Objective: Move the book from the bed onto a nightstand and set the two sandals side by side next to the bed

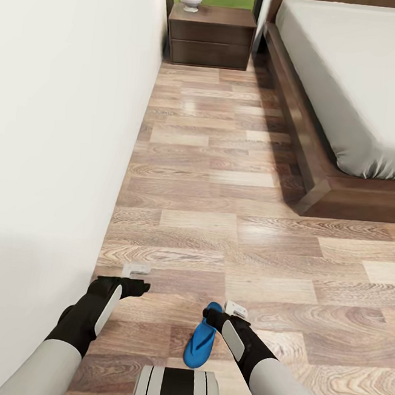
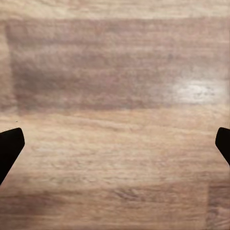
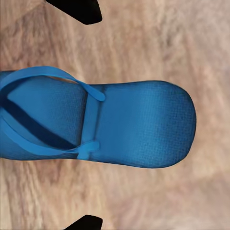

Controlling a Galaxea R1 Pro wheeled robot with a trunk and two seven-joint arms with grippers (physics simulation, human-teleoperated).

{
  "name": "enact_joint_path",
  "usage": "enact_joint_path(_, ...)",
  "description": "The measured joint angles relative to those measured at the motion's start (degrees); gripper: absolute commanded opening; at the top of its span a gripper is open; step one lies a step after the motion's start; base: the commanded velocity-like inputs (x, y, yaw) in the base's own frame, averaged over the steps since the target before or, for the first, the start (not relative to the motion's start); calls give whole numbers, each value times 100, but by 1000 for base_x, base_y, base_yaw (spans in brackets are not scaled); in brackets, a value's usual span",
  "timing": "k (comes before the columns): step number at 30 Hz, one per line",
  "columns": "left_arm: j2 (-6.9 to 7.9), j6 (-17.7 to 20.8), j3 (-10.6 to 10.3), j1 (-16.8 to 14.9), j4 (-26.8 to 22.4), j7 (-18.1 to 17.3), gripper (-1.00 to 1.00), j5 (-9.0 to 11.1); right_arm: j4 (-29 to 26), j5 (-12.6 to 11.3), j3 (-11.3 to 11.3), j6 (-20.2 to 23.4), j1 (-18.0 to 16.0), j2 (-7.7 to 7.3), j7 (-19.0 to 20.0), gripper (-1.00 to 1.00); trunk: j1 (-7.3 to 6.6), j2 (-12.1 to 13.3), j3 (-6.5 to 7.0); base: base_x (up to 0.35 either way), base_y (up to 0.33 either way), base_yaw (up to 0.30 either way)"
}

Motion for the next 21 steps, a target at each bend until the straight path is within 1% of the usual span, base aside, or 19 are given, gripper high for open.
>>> enact_joint_path(1,-1,2,0,0,-31,0,100,0,0,0,0,0,0,0,0,100,3,-1,-22,0,0,0)
enact_joint_path(5,5,24,4,5,-253,0,100,1,5,0,0,0,-1,0,0,100,2,-2,-23,0,0,0)
enact_joint_path(8,8,62,10,13,-504,0,100,1,7,-3,0,0,-1,0,0,100,2,-2,-23,0,0,0)
enact_joint_path(9,9,86,18,17,-702,0,100,7,10,-5,1,0,-1,0,0,100,2,-2,-23,0,0,0)
enact_joint_path(10,9,87,18,18,-710,0,100,7,12,-6,0,0,-1,0,0,100,2,-2,-23,0,0,0)
enact_joint_path(13,11,144,25,22,-934,0,100,12,17,-7,0,0,-1,0,0,100,2,-2,-23,0,0,0)
enact_joint_path(16,22,308,34,24,-1092,-7,100,14,30,-6,0,0,-1,0,0,100,2,-2,-23,0,0,0)
enact_joint_path(21,42,692,45,25,-1344,-30,100,17,74,-2,4,-4,-1,0,0,100,2,-2,-23,0,0,0)
